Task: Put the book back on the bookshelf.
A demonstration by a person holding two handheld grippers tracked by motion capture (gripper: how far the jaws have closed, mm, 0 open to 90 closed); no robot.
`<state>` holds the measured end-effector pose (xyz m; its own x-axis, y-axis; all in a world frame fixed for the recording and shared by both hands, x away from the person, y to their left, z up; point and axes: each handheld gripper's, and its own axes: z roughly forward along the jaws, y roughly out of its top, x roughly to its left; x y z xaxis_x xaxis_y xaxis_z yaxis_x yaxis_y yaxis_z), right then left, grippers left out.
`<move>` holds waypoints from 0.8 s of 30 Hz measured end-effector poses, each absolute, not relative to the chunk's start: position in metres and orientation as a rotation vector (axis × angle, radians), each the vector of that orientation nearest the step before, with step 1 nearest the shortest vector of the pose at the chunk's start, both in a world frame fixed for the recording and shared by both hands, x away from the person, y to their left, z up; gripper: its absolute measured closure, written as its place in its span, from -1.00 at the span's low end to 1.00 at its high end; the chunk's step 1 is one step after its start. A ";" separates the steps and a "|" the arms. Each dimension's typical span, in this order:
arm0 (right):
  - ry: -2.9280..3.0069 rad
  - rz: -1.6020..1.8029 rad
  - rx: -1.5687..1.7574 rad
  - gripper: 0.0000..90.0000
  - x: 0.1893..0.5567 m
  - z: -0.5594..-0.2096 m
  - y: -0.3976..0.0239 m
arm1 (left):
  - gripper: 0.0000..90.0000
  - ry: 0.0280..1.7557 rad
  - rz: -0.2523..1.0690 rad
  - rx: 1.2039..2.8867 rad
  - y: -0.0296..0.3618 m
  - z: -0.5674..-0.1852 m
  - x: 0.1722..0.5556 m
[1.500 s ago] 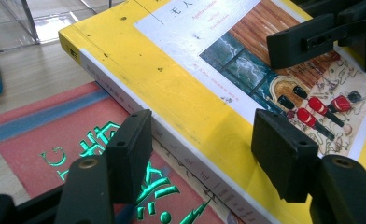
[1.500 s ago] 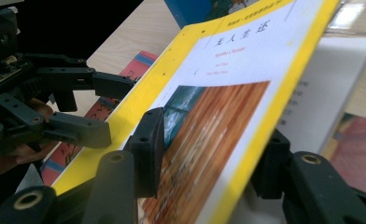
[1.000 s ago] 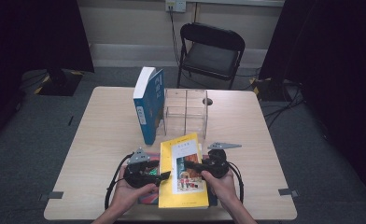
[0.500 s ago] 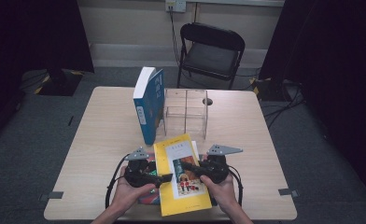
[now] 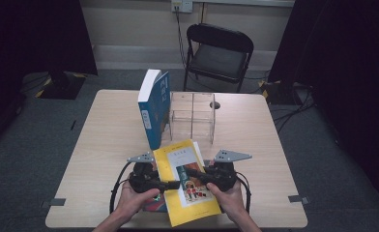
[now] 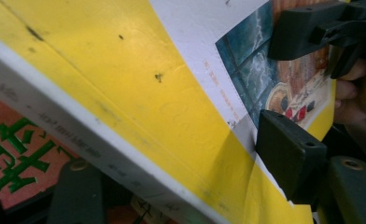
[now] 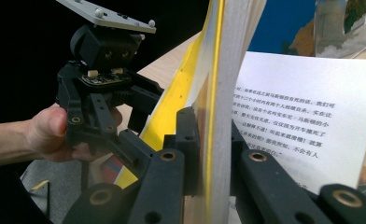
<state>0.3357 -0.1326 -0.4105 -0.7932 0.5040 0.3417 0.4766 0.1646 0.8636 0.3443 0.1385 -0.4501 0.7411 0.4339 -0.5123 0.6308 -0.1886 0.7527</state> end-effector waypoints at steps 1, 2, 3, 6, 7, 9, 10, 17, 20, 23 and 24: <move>2.376 1.747 0.998 0.85 0.335 -0.409 -0.133 | -0.13 0.822 -0.236 1.815 0.140 -0.449 0.345; 2.375 1.746 0.999 0.85 0.335 -0.408 -0.134 | -0.06 0.815 -0.242 1.800 0.141 -0.448 0.345; 2.367 1.752 1.002 0.85 0.335 -0.407 -0.134 | 0.02 0.801 -0.244 1.793 0.141 -0.446 0.344; 2.343 1.764 0.998 0.85 0.334 -0.403 -0.136 | 0.09 0.780 -0.208 1.792 0.140 -0.440 0.341; 2.337 1.767 0.993 0.85 0.334 -0.403 -0.136 | 0.10 0.777 -0.207 1.790 0.140 -0.440 0.341; 2.328 1.773 0.988 0.86 0.333 -0.402 -0.136 | 0.09 0.784 -0.196 1.788 0.138 -0.439 0.341; 2.325 1.773 0.991 0.86 0.333 -0.402 -0.136 | 0.07 0.789 -0.197 1.788 0.138 -0.440 0.341; 2.329 1.789 0.992 0.86 0.332 -0.402 -0.135 | 0.11 0.778 -0.259 1.783 0.133 -0.443 0.339; 2.320 1.802 0.990 0.84 0.332 -0.401 -0.137 | 0.32 0.753 -0.238 1.761 0.134 -0.435 0.335; 2.303 1.821 0.993 0.76 0.332 -0.398 -0.138 | 0.44 0.715 -0.194 1.767 0.134 -0.424 0.332; 2.300 1.827 0.990 0.74 0.332 -0.396 -0.139 | 0.47 0.710 -0.186 1.765 0.135 -0.422 0.331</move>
<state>0.3320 -0.1385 -0.3960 -0.7952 0.4988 0.3448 0.4487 0.1015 0.8879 0.3310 0.1346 -0.4216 0.8033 0.3655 -0.4702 0.5493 -0.1498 0.8221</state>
